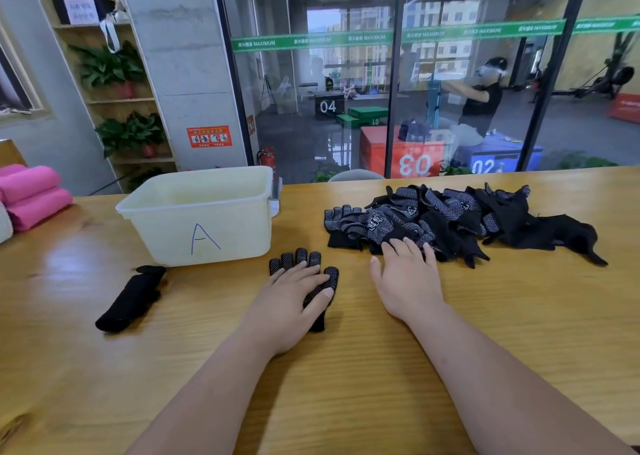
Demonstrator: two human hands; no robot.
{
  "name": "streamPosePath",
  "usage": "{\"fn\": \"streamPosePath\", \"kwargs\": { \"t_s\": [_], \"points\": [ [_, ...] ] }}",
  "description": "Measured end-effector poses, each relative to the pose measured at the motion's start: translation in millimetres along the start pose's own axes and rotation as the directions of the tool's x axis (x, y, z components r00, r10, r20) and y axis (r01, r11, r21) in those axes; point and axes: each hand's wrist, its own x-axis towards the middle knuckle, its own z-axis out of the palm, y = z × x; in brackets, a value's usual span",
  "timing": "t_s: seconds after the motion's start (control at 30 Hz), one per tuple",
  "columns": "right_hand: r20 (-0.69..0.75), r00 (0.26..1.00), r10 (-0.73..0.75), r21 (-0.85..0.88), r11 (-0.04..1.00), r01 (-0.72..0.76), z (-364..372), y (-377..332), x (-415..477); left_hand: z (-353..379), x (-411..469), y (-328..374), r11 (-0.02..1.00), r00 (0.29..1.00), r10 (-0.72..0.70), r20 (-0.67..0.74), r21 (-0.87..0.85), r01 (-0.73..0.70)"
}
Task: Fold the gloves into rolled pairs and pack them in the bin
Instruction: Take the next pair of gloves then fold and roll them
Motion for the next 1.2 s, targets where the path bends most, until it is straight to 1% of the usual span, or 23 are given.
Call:
{"fn": "streamPosePath", "kwargs": {
  "t_s": [0.07, 0.13, 0.2, 0.27, 0.3, 0.37, 0.43, 0.53, 0.6, 0.67, 0.77, 0.87, 0.97, 1.03, 1.2],
  "points": [
    [0.018, 0.999, 0.032, 0.006, 0.999, -0.032, 1, 1, 0, -1, 0, 1, 1.0, 1.0, 0.018, 0.006, -0.008, -0.018],
    [0.046, 0.999, 0.02, 0.016, 1.0, -0.021, 1, 2, 0, -1, -1, 2, 0.999, 0.999, 0.038, 0.018, -0.019, -0.037],
    [0.05, 0.997, -0.062, 0.043, 0.997, 0.06, 0, 3, 1, -1, -1, 1, 0.998, 0.998, 0.06, 0.025, -0.037, -0.059],
    [0.029, 0.987, -0.157, 0.119, 0.981, 0.152, -3, 7, 0, 0, -2, 1, 0.995, 0.996, 0.082, 0.021, -0.051, -0.081],
    [0.005, 0.983, -0.183, 0.161, 0.971, 0.18, -5, 9, 0, 0, -1, 1, 0.995, 0.995, 0.094, 0.023, -0.041, -0.093],
    [-0.066, 0.981, -0.182, 0.2, 0.961, 0.191, -9, 18, -1, 0, -1, 3, 0.994, 0.993, 0.108, 0.055, 0.005, -0.109],
    [-0.097, 0.99, -0.105, 0.2, 0.972, 0.123, -10, 29, 0, 1, 2, 5, 0.992, 0.988, 0.099, 0.117, 0.064, -0.107],
    [-0.043, 0.999, 0.03, 0.204, 0.979, -0.021, -9, 40, 3, 7, 11, 16, 0.977, 0.973, 0.048, 0.225, 0.191, -0.093],
    [-0.044, 0.998, 0.051, 0.188, 0.981, -0.042, -8, 39, 3, 15, 21, 33, 0.966, 0.962, 0.005, 0.273, 0.247, -0.075],
    [-0.069, 0.996, 0.05, 0.174, 0.984, -0.037, -8, 37, 3, 24, 29, 55, 0.965, 0.955, -0.008, 0.297, 0.252, -0.071],
    [-0.097, 0.992, 0.083, 0.151, 0.986, -0.068, -14, 51, 5, 34, 37, 76, 0.965, 0.96, 0.006, 0.28, 0.251, -0.08],
    [-0.085, 0.987, 0.133, 0.102, 0.987, -0.124, -21, 92, 11, 38, 39, 76, 0.967, 0.963, 0.02, 0.268, 0.239, -0.087],
    [0.0, 0.978, 0.21, 0.029, 0.977, -0.21, -25, 139, 15, 40, 40, 72, 0.968, 0.966, 0.037, 0.255, 0.232, -0.098],
    [0.062, 0.957, 0.283, 0.029, 0.958, -0.285, -27, 158, 19, 42, 40, 71, 0.967, 0.971, 0.048, 0.234, 0.233, -0.104],
    [0.145, 0.917, 0.373, 0.014, 0.925, -0.379, -23, 168, 33, 45, 39, 69, 0.97, 0.979, 0.055, 0.195, 0.221, -0.098]
  ]
}}
